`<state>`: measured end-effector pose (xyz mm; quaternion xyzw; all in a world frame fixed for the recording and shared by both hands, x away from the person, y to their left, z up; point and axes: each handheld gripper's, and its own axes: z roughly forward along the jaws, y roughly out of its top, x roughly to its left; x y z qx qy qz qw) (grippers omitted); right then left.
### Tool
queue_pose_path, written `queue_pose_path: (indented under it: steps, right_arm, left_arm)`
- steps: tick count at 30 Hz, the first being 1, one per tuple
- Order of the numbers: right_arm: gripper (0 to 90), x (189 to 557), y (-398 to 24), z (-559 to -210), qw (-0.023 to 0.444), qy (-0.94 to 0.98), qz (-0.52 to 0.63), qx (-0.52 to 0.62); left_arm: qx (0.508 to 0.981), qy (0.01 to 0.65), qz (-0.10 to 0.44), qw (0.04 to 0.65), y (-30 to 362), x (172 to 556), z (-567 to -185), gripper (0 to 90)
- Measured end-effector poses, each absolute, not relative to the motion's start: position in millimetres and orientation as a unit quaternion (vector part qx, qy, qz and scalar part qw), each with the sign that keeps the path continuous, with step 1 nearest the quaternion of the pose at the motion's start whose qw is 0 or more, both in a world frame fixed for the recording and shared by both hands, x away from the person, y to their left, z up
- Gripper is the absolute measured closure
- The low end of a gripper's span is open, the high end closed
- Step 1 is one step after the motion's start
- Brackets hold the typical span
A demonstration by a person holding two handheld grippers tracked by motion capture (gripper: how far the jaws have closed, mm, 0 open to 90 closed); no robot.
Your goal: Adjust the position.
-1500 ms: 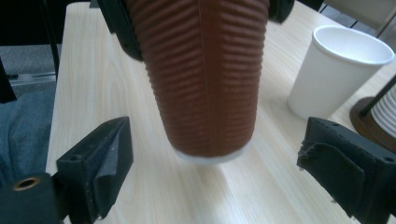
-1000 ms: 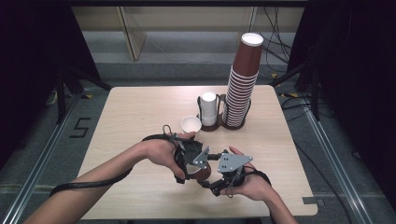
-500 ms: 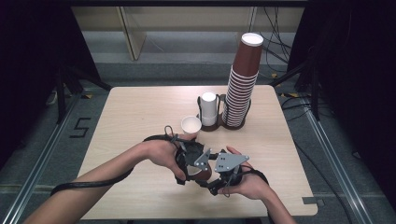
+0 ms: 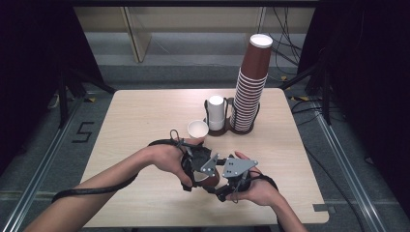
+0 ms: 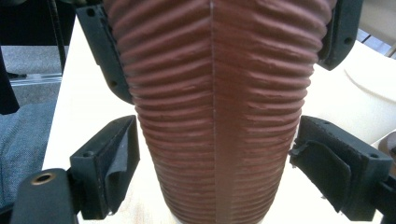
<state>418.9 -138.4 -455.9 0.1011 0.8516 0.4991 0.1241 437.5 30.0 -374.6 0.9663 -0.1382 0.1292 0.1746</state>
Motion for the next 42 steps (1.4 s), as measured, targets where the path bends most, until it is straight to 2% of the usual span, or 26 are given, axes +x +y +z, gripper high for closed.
queue_pose_path:
  steps: [14, 20, 23, 27, 28, 30, 32, 42]
  right_arm:
    - [18.4, 418.7, -137.0, -459.2, 0.116, 0.856, 0.494, 0.1]
    - [21.1, 420.3, -137.4, -460.0, 0.136, 0.848, 0.505, 0.086]
    - [21.2, 418.5, -137.6, -461.1, 0.129, 0.847, 0.507, 0.092]
    - [21.0, 417.8, -139.3, -461.9, 0.133, 0.844, 0.511, 0.099]
    - [21.0, 420.0, -140.2, -461.7, 0.149, 0.84, 0.513, 0.091]
    - [21.0, 420.9, -141.8, -461.3, 0.151, 0.839, 0.514, 0.091]
    - [21.0, 419.7, -143.1, -461.4, 0.144, 0.836, 0.518, 0.107]
    - [21.0, 424.2, -152.9, -465.2, 0.17, 0.829, 0.518, 0.128]
  left_arm:
    - [0.966, -0.148, 0.128, 0.167, 28.1, 435.7, -373.2, 10.2]
    - [0.965, -0.14, 0.128, 0.183, 29.1, 436.0, -375.1, 10.1]
    - [0.964, -0.141, 0.129, 0.185, 29.8, 436.4, -375.0, 9.9]
    - [0.963, -0.124, 0.137, 0.196, 30.9, 437.9, -376.8, 7.1]
    - [0.962, -0.118, 0.142, 0.198, 30.9, 438.3, -377.1, 4.1]
    - [0.961, -0.108, 0.149, 0.206, 32.5, 439.4, -377.0, 0.3]
    - [0.959, -0.094, 0.155, 0.22, 34.9, 439.6, -376.6, 0.0]
    - [0.947, -0.066, 0.188, 0.251, 52.6, 440.0, -369.8, 0.0]
